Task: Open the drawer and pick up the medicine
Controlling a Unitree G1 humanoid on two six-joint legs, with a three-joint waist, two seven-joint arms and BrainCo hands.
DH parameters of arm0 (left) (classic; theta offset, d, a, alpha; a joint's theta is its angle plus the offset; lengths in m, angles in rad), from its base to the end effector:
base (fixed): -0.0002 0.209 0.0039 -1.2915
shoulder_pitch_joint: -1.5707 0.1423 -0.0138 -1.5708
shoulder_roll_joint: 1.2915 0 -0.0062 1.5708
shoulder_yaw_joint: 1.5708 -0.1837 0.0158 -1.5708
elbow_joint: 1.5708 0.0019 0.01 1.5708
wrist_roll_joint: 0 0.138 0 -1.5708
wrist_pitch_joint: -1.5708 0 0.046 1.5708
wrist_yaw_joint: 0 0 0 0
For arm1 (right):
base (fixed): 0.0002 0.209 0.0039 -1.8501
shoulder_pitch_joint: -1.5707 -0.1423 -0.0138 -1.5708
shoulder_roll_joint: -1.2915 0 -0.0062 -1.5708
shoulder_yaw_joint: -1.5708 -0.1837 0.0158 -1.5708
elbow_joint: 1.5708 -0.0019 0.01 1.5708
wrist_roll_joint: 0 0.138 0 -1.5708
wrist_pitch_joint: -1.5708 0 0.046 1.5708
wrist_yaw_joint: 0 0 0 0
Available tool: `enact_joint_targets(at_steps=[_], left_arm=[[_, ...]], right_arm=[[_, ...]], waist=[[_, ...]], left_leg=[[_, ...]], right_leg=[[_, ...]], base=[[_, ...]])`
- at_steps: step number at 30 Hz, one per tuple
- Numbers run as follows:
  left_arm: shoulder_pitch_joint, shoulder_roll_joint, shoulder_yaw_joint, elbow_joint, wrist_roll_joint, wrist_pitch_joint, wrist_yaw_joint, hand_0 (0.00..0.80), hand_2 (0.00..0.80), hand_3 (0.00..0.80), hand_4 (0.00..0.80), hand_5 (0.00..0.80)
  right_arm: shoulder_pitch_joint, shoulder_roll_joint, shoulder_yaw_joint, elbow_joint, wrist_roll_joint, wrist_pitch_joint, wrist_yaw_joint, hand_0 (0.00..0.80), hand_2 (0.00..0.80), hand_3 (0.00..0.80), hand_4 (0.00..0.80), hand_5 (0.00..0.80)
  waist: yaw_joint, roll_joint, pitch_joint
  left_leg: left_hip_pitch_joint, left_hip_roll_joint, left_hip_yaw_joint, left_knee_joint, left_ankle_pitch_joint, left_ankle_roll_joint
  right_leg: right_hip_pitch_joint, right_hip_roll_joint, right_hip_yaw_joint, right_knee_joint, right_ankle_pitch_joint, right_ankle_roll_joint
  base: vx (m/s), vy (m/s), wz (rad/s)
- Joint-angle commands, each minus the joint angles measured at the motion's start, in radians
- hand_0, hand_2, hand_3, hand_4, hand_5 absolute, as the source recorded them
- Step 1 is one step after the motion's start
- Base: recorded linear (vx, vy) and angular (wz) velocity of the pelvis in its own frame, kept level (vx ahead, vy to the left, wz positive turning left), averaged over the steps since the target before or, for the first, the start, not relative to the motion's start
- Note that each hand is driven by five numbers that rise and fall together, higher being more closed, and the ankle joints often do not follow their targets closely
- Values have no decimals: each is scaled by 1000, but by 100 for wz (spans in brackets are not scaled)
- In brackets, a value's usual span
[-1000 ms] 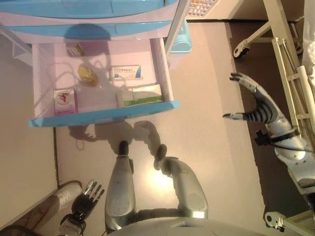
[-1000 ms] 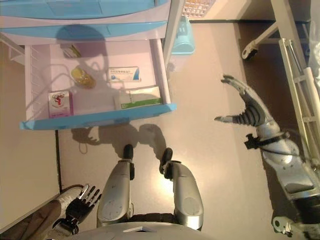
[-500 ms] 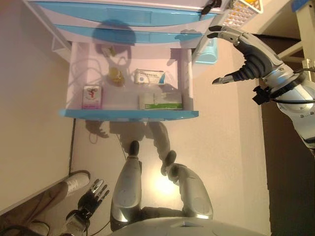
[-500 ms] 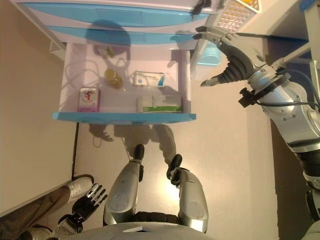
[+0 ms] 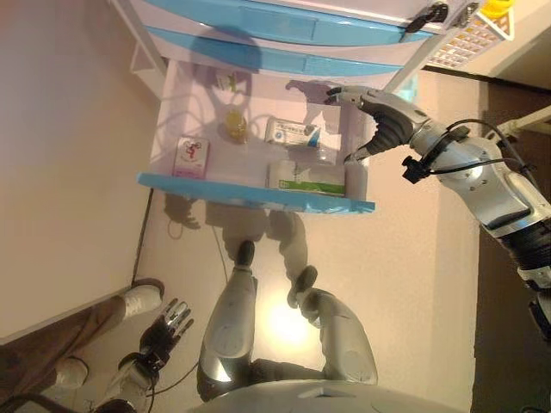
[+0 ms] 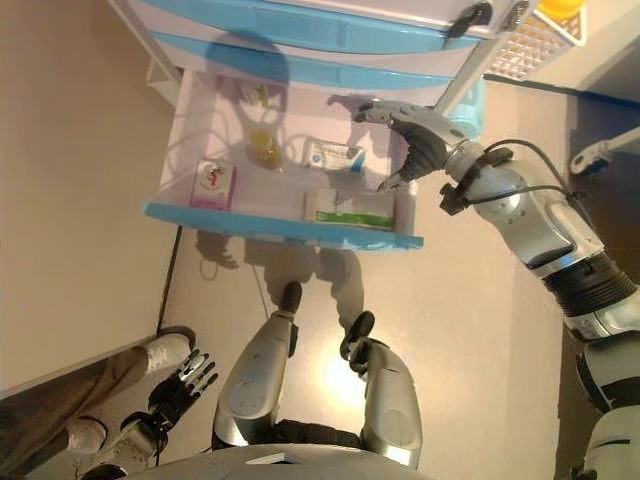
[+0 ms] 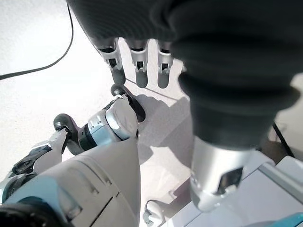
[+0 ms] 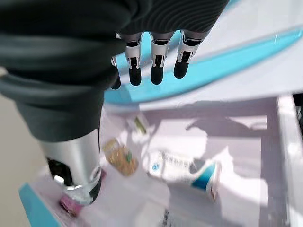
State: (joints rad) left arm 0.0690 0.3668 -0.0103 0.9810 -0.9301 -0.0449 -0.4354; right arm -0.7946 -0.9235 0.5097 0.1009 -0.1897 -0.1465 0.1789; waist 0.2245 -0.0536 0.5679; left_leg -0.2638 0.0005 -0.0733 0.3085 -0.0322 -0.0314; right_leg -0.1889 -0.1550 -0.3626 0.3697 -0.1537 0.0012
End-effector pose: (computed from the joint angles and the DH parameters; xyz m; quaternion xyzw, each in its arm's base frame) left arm 0.0902 0.2729 -0.0872 -0.3079 0.3262 0.1132 0.8865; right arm 0.2909 -0.1971 0.2249 -0.5913 -0.2375 0.2027 0.7435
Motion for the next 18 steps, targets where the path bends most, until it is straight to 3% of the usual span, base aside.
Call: enact_joint_targets(at_steps=[1,10,11,18], left_arm=[[67,11,-66,-51,24,3,1,0,0,0,0,0],[95,-2,-87,-89,21,11,-4,0,0,0,0,0],[104,-3,-88,-89,22,12,-8,0,0,0,0,0],[116,-15,-112,-106,15,15,-9,0,0,0,0,0]], right_arm=[[-91,12,43,55,-40,-28,-50,0,0,0,0,0],[-125,61,94,205,-224,-12,-187,0,0,0,0,0],[-127,67,103,218,-254,-5,-205,0,0,0,0,0],[-183,84,170,324,-388,73,-330,0,0,0,0,0]], waist=[[25,48,-48],[50,94,-48],[54,94,-48],[73,120,-48]], left_leg=[[-16,-49,73,-19,-52,52],[-81,-70,60,9,-47,60],[-73,-75,59,21,-73,57],[-111,-83,57,45,-80,64]], right_leg=[[-25,-19,14,90,-20,54],[-90,-45,0,122,-24,50],[-87,-51,12,141,-49,60],[-126,-66,4,163,-49,61]], base=[[14,45,17],[24,49,12],[78,24,8],[22,33,6]])
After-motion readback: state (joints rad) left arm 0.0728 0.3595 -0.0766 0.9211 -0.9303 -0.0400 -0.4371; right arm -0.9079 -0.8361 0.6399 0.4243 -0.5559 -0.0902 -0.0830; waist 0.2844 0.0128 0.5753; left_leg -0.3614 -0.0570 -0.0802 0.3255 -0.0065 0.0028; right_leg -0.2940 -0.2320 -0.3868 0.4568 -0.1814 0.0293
